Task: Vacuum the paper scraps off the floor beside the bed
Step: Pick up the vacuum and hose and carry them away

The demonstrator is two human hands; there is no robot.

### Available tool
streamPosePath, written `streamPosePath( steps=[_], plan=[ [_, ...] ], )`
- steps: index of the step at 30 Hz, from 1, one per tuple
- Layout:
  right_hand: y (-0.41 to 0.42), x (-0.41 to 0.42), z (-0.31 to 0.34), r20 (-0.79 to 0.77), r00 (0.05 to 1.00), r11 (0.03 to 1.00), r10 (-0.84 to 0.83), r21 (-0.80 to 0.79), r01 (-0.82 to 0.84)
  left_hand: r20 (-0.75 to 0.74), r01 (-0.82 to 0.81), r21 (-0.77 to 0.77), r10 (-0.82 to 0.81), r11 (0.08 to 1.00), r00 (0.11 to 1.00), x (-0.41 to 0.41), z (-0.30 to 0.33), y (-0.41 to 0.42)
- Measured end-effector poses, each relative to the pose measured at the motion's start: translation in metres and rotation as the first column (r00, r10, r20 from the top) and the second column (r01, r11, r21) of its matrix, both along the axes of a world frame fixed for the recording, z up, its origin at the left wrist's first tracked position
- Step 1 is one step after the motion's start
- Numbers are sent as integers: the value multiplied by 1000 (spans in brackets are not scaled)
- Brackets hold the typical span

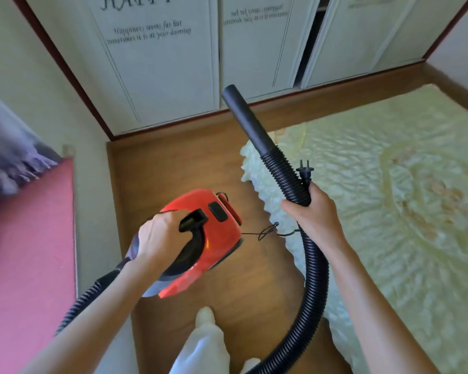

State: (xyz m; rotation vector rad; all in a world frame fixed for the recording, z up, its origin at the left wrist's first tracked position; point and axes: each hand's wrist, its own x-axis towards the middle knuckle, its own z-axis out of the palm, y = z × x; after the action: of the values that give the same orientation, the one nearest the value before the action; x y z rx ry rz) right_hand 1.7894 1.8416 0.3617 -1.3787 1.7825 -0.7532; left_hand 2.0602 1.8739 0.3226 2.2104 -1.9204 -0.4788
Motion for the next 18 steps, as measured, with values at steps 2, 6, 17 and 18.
streamPosePath(
  steps=[2, 6, 17, 18],
  plan=[
    [-25, 17, 1, -11, 1000, 1000, -6, -12, 5, 14, 14, -4, -14, 1000, 1000, 17, 4, -28],
    [-76, 45, 0, -33, 999, 1000, 9, -17, -9, -10, 16, -29, -16, 999, 1000, 50, 5, -86],
    [-284, 101, -16, -12, 995, 995, 99, -19, -99, 3, -29, 11, 29, 1000, 1000, 100, -7, -273],
    [-306, 105, -14, 9, 994, 994, 108, -27, -108, 7, -31, 23, 31, 999, 1000, 101, -3, -291]
  ],
)
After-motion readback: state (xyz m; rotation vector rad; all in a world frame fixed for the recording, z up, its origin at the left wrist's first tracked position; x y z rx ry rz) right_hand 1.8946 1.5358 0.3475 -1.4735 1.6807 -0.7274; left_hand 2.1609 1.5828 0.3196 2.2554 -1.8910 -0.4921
